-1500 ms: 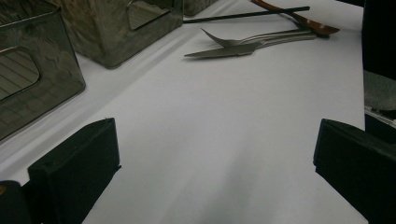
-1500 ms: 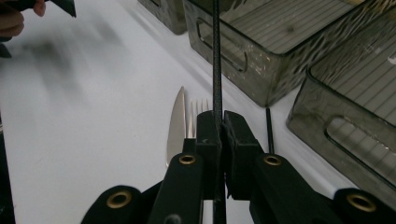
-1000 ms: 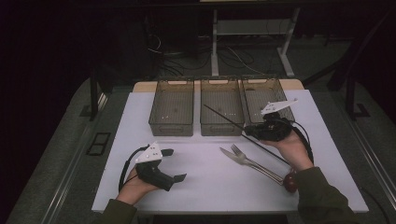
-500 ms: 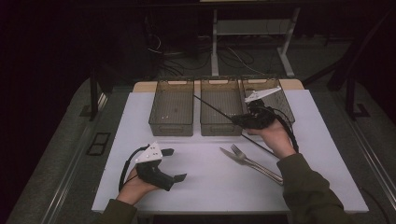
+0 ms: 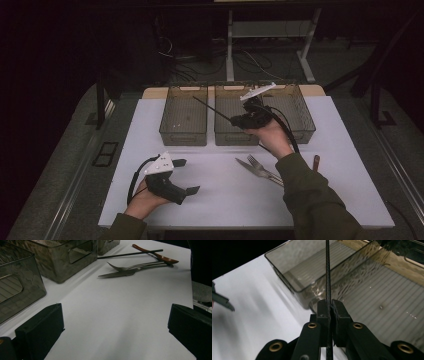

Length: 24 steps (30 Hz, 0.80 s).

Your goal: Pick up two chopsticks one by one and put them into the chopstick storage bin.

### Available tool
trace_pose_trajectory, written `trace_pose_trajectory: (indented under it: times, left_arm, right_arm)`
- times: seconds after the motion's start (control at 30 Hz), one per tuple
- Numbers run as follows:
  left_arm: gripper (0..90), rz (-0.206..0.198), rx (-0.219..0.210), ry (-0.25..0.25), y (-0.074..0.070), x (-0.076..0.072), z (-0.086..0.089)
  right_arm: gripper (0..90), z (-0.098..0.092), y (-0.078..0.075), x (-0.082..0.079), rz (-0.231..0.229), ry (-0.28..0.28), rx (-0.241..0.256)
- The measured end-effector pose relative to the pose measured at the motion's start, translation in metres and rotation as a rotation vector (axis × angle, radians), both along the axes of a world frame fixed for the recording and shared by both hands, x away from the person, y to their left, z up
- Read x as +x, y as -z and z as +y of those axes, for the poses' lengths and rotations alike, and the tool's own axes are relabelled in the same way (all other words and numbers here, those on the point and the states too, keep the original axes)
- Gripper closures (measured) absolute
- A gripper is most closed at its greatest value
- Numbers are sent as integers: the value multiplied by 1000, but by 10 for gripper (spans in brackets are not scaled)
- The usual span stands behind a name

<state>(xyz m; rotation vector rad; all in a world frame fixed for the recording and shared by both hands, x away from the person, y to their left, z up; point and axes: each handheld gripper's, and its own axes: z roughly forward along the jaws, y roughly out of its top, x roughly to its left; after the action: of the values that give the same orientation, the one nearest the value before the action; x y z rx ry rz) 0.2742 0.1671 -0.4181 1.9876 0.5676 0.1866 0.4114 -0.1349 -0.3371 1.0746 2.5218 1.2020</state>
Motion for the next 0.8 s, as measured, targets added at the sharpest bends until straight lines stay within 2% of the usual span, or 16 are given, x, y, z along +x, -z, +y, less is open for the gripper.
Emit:
trace_pose_trajectory:
  times: [0.03, 0.33, 0.4, 0.6, 0.7, 0.8]
  left_arm:
    - [0, 0, 2, 2, 0, 0, 0]
    - [0, -7, 5, 9, 0, 0, 0]
    - [0, -5, 6, 9, 0, 0, -1]
    - [0, -16, 10, 15, 0, 1, -1]
    - [0, -14, -2, 7, -1, 0, 0]
    - [0, -19, -5, 8, -3, 0, 1]
  right_arm:
    - [843, 4, 0, 3, -13, -7, -2]
    - [843, 41, -2, 21, -6, -4, -15]
    - [843, 55, 2, 29, 6, -2, -27]
    - [843, 72, 10, 44, 30, 28, -46]
    - [843, 81, 14, 52, 43, 35, -47]
    - [842, 91, 18, 59, 54, 43, -70]
